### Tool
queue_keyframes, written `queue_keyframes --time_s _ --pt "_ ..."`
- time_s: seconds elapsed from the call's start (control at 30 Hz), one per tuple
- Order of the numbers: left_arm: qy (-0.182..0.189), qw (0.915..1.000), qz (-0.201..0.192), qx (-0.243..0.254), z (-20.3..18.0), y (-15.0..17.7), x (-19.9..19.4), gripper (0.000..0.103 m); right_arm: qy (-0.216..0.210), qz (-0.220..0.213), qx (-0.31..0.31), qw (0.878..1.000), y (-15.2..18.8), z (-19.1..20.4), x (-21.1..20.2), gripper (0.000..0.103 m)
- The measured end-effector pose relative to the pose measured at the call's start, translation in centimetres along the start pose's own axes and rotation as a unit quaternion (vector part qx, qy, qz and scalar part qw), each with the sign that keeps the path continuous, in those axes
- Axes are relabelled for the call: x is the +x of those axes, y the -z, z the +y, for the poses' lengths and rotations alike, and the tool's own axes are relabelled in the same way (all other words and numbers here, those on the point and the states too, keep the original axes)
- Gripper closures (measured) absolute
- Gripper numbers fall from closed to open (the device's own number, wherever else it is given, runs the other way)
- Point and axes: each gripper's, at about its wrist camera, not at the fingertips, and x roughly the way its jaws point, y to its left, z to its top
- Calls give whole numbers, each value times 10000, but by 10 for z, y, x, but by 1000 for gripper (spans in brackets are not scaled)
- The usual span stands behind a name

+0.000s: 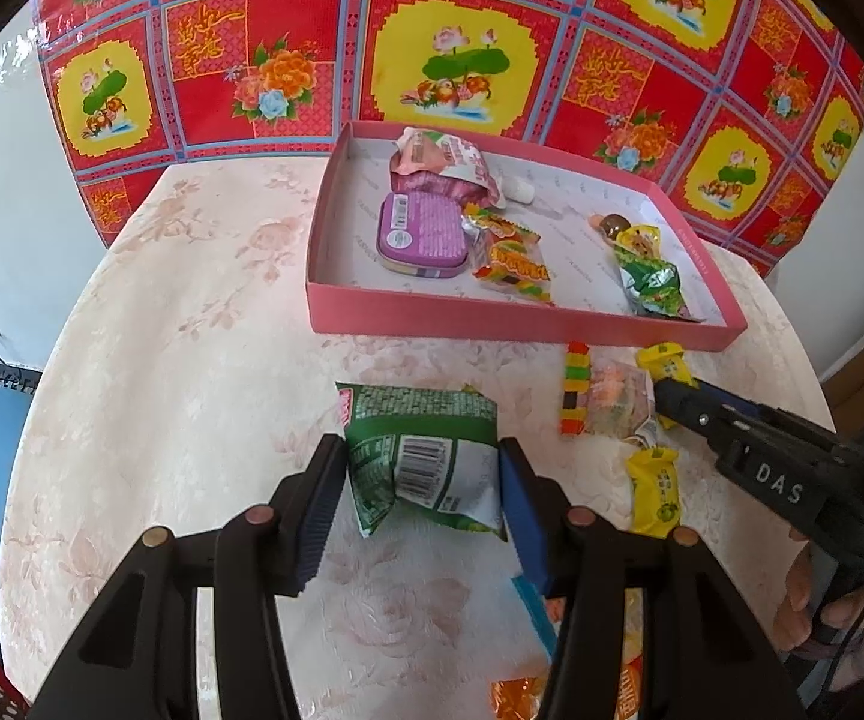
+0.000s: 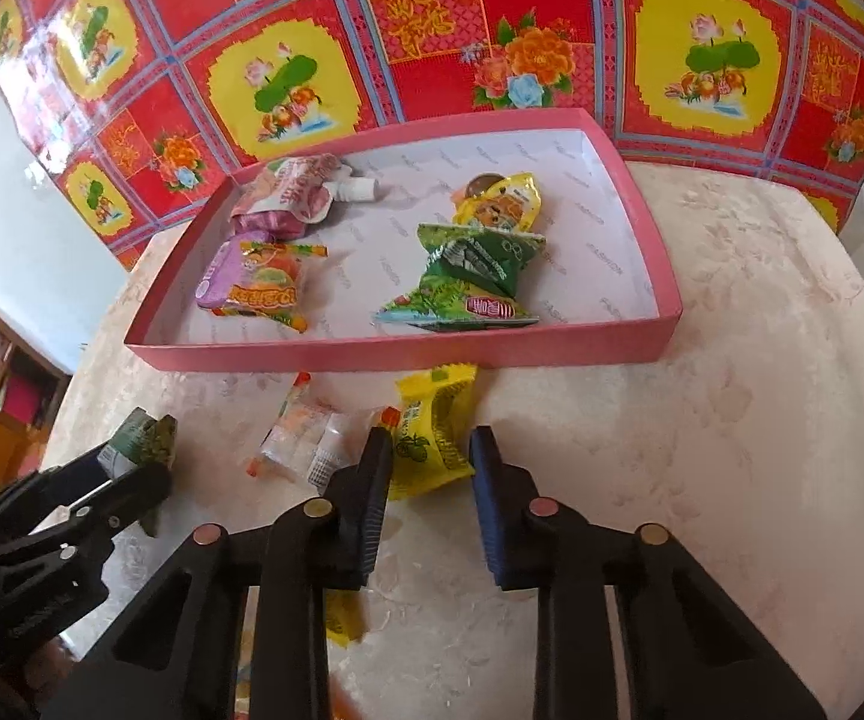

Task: Organize snacks
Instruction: 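Lift the green-and-white bag with the left gripper while the right grasps a small yellow packet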

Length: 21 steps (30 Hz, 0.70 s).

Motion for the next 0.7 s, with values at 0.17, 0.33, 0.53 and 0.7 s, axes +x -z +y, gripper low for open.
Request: queue_keyframes --time_s 0.17,0.33,0.53,0.7 --pt "22 10000 -15 10 1 0 0 49 22 -52 -43 10000 0 0 2 76" --pt "63 10000 -36 17 1 -1 -3 49 -35 -84 -50 9999 2 -1 0 80" --pt "99 9999 -117 56 -3 -3 -11 50 -81 -257 -175 9995 7 1 -14 83" --pt "101 9997 -181 96 -8 -7 -17 50 -184 -366 -176 9990 10 0 -25 83"
